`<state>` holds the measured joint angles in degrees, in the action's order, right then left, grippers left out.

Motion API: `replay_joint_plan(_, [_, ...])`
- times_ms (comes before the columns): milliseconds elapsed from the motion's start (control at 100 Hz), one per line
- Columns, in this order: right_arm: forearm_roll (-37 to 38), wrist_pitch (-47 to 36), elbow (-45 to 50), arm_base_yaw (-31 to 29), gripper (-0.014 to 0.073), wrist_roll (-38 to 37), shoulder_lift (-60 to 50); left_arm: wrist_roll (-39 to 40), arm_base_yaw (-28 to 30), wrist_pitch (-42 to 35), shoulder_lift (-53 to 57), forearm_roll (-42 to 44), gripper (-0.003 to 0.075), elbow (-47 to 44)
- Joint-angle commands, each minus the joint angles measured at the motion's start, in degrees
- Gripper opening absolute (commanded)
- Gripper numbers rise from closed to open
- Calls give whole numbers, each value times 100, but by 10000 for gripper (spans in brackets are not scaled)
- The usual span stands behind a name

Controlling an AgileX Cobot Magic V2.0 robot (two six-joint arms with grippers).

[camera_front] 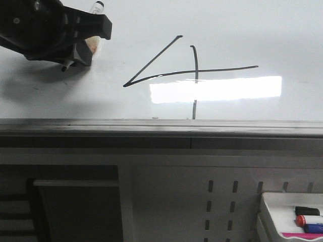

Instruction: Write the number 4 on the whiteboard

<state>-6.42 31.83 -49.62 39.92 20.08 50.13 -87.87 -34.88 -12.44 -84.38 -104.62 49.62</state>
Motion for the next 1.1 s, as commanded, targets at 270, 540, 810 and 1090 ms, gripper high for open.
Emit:
replay_joint_plan(270, [-58,-424,-166,-51,-64,5,-16,59,15,-45,-110,-194,322,58])
replay_joint_plan(540, [-83,-424,-166,-51,-64,5,-16,59,15,-45,-110,-194,452,93])
replay_joint_plan(810, [-83,-424,-166,-51,-64,5,-16,59,15,-57,-13,-165,599,211])
replay_joint_plan(1090, [-83,-412,-166,-51,-64,5,-252,59,-29,-97,856,-165,599,211])
